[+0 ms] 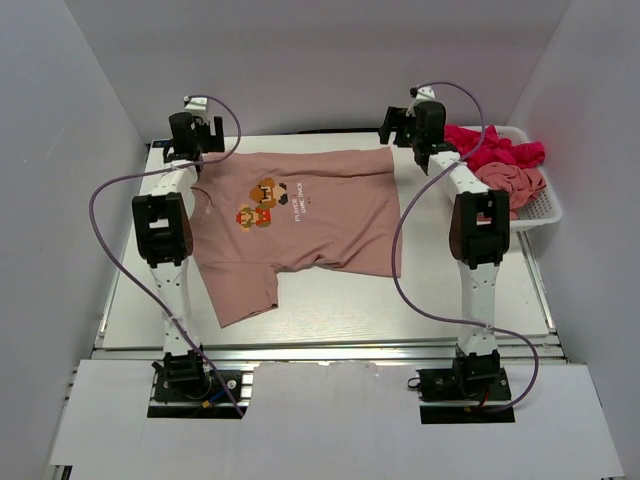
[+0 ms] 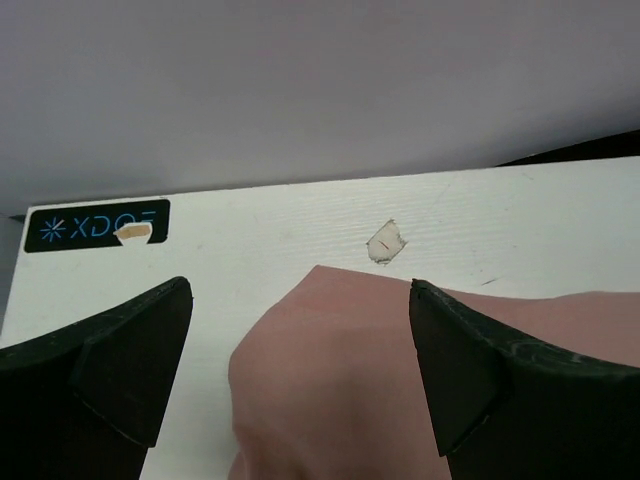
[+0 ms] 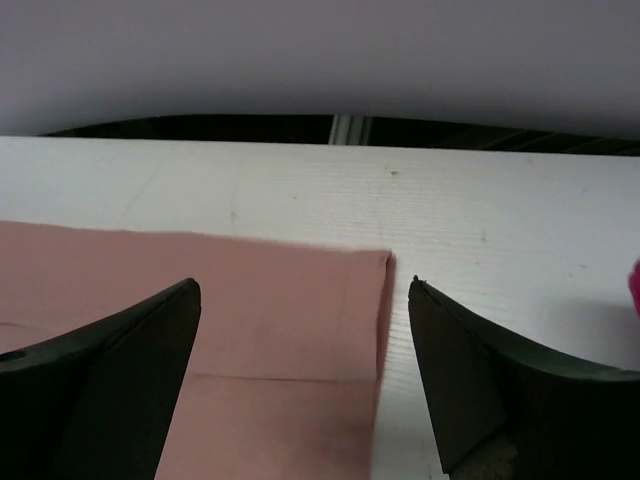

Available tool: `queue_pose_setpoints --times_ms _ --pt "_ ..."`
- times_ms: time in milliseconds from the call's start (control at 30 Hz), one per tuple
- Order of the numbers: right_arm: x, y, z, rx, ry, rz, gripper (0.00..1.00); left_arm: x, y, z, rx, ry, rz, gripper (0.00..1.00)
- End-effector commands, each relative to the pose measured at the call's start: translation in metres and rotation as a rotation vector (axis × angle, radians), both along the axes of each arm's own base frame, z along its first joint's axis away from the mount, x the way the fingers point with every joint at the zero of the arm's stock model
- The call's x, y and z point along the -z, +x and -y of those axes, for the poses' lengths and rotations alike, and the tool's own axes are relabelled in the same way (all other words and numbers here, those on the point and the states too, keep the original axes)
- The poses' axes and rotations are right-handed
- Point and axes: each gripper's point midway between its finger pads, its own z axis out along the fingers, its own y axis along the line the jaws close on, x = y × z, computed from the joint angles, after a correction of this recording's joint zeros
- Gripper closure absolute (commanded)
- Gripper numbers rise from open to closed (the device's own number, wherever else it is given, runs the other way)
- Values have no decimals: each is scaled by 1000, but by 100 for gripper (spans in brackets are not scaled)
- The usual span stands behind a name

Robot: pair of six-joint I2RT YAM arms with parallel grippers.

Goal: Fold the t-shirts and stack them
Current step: Flatten out the tshirt

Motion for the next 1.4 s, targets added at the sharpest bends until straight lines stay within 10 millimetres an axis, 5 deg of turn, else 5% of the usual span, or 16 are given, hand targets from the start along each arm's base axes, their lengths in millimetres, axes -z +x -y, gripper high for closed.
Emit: queue_pose_setpoints --times_ms 0,33,100,133,167,200,267,300,367,400,433,500,633,867,1100,1367 --pt "-77 -7 9 61 -59 198 11 -119 -15 -10 -42 28 190 2" --pt "-111 -16 13 86 -53 254 11 -132 -23 -9 -35 40 206 2" --pt "-122 -33 9 108 -55 277 11 -174 -55 -6 -25 58 242 2" --pt "-157 -50 11 130 -54 332 11 -182 -69 -6 -21 76 225 2" --pt "-165 -63 -1 128 -60 341 11 -227 -95 -5 -21 89 281 2" --pt "-156 -74 1 163 -84 311 10 -222 -111 -6 -18 93 248 2" --pt "-184 -108 -8 183 -64 321 11 -221 -147 -9 -4 114 152 2" --pt "-160 -122 -3 216 -88 237 11 -237 -177 -6 12 129 150 2" --pt "-171 -157 1 230 18 197 11 -217 -219 0 63 172 16 2" --pt "-164 -170 -1 210 45 177 11 -236 -252 4 69 188 42 2" --pt "-151 -196 6 208 61 151 11 -202 -274 7 82 182 -63 2" --pt "-138 -221 9 201 119 129 11 -184 -306 9 86 178 -127 2" --pt "-96 -272 21 209 149 11 11 -104 -375 19 134 149 -361 2" --pt "-31 -313 41 250 81 -140 10 -31 -417 -7 94 176 -575 2" --pt "-13 -330 30 190 127 -196 11 5 -430 -57 51 -1 -732 2" --pt "7 -324 30 195 89 -238 11 32 -441 -31 303 -230 -812 2"
